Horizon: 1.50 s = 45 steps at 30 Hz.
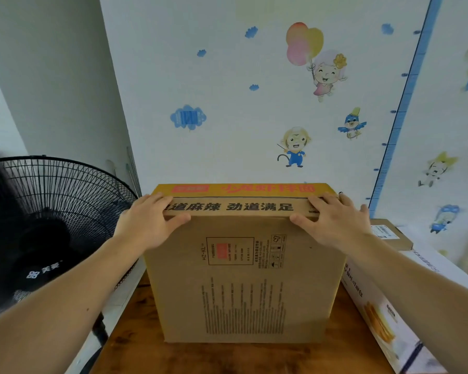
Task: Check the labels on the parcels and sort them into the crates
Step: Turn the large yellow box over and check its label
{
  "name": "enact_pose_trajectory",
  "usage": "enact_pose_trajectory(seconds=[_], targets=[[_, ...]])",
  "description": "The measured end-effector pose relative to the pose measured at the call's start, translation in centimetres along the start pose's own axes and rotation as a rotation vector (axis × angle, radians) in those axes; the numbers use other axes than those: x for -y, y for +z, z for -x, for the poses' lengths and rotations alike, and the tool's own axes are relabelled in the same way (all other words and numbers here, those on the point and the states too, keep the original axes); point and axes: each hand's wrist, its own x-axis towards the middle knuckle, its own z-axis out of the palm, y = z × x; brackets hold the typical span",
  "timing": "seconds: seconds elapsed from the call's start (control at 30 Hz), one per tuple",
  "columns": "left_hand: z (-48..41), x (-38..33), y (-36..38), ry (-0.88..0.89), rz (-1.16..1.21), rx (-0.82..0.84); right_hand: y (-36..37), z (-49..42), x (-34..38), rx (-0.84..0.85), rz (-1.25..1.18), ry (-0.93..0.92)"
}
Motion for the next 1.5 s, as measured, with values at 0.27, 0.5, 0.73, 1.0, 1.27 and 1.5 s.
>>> enact_pose_trajectory(seconds=[0.27, 0.5, 0.73, 1.0, 1.27, 1.5], targets=[[2.4, 0.6, 2.6, -0.232, 0.581, -0.13, 1.4, 1.0, -1.0, -0.081, -0.292, 0.093], [2.6, 0.3, 0.4, -0.241, 0.611, -0.246, -0.3, 1.7, -0.5, -0.146, -0.3, 0.088], [1.5, -0.3, -1.7, -0.262, 0.491, -0.259, -1.6, 1.1, -0.1, -0.217, -0.336, 0.113], [2.5, -0.5, 0.6, -0.315, 0.571, -0.191, 0.6, 1.1, 0.2, -0.226, -0.341, 0.082], [2.4, -0.4, 2.1, -0.253, 0.532, -0.157, 2.7, 0.4, 0.1, -0.27, -0.381, 0.057], [3.0, -0.4, 4.5, -0.241, 0.416, -0.151, 4.3, 0.8, 0.1, -0.241, -0.327, 0.055]])
